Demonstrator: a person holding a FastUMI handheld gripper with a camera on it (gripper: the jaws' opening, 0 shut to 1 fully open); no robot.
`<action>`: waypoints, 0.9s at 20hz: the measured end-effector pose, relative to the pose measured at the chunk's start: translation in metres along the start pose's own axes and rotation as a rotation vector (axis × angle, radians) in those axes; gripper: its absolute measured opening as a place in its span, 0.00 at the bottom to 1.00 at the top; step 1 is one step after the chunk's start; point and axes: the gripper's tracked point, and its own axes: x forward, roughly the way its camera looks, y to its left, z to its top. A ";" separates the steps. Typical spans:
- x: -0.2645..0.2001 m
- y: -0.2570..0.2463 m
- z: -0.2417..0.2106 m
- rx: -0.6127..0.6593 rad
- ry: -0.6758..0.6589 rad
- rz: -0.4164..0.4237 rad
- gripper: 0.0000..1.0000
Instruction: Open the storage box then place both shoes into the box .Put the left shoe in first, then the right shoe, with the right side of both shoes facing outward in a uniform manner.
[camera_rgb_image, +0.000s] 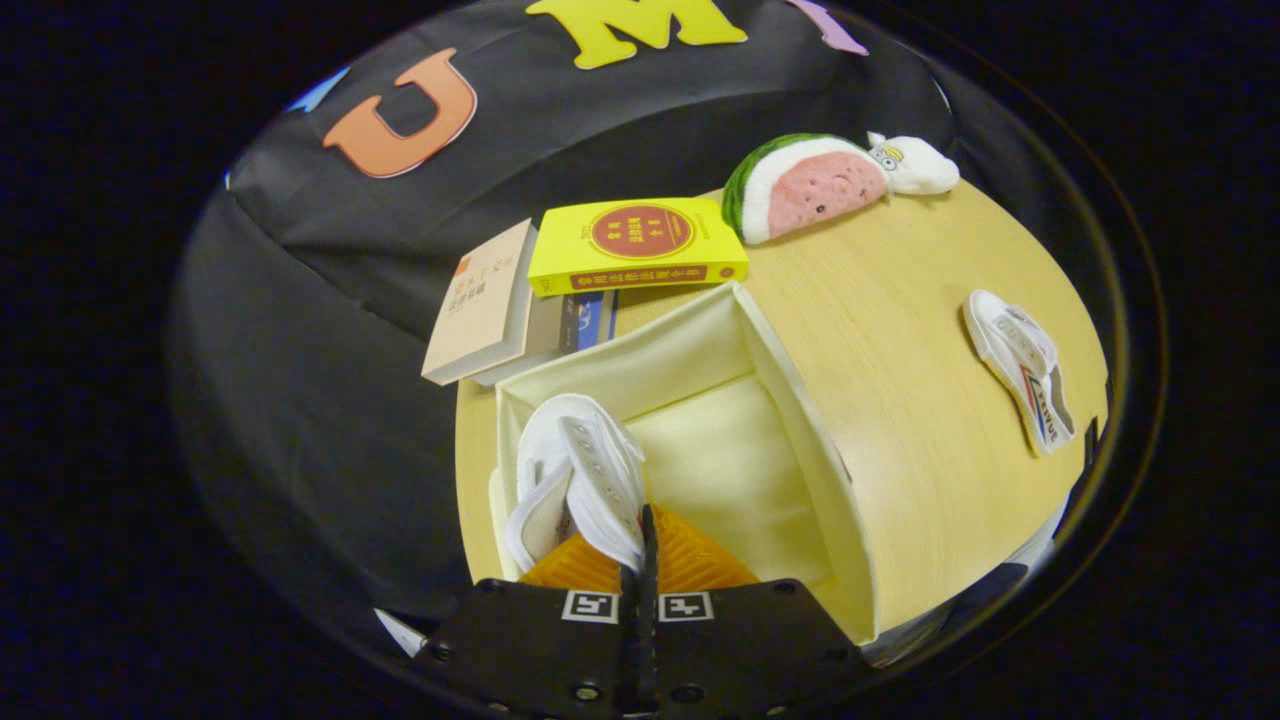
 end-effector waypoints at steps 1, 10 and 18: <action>0.004 -0.003 0.004 0.031 -0.012 -0.005 0.00; 0.020 0.001 -0.021 0.188 -0.073 -0.011 0.00; 0.057 -0.003 -0.046 0.044 0.023 -0.059 0.00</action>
